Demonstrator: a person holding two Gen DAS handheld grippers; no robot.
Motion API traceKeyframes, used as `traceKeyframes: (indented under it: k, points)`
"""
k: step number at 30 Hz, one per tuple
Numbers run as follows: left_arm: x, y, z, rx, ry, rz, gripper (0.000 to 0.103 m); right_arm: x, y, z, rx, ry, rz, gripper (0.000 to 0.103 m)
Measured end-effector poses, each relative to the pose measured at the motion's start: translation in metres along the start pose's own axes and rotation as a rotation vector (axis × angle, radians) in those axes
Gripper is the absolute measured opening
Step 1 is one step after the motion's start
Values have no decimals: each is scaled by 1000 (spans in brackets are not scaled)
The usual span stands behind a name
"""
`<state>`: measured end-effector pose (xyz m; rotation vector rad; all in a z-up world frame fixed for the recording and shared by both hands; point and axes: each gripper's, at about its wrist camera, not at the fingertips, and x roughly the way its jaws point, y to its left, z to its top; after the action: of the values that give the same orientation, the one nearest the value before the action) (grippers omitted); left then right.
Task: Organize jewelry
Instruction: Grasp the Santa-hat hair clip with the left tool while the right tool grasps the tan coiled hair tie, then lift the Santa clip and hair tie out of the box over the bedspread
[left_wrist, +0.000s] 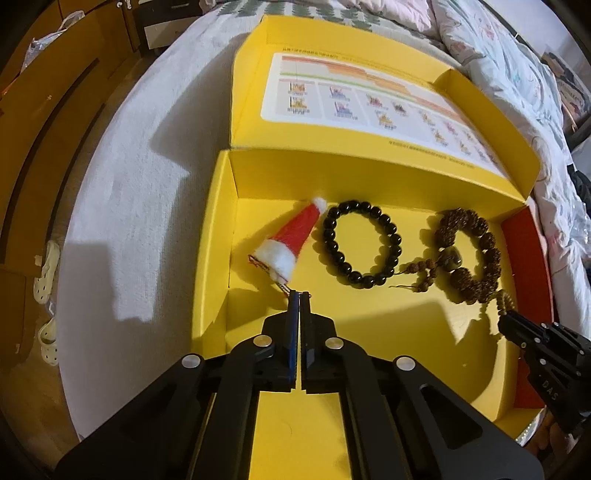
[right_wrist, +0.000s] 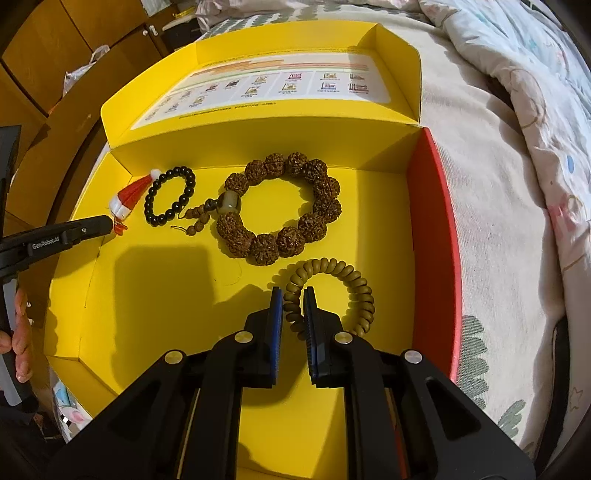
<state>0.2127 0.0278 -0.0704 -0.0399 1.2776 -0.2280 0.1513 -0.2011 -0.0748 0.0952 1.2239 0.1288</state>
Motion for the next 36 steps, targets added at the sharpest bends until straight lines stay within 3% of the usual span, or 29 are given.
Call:
traceKeyframes:
  k: [8, 12, 16, 24, 31, 36]
  points:
    - [-4, 0, 3, 2, -24, 27, 0, -1, -2, 1, 6, -2, 15, 13]
    - [-10, -7, 9, 32, -82, 91, 2, -1, -2, 2, 6, 0, 16, 13]
    - [-8, -12, 15, 61, -116, 116, 36, 0, -2, 1, 3, 4, 17, 13]
    - [20, -7, 22, 63, -49, 109, 35, 4, -6, 1, 12, 11, 11, 13]
    - [28, -16, 20, 115, -53, 135, 34, 4, -6, 2, 14, 10, 11, 13]
    - [28, -14, 17, 108, -52, 103, 29, 3, -5, 1, 11, 12, 13, 13]
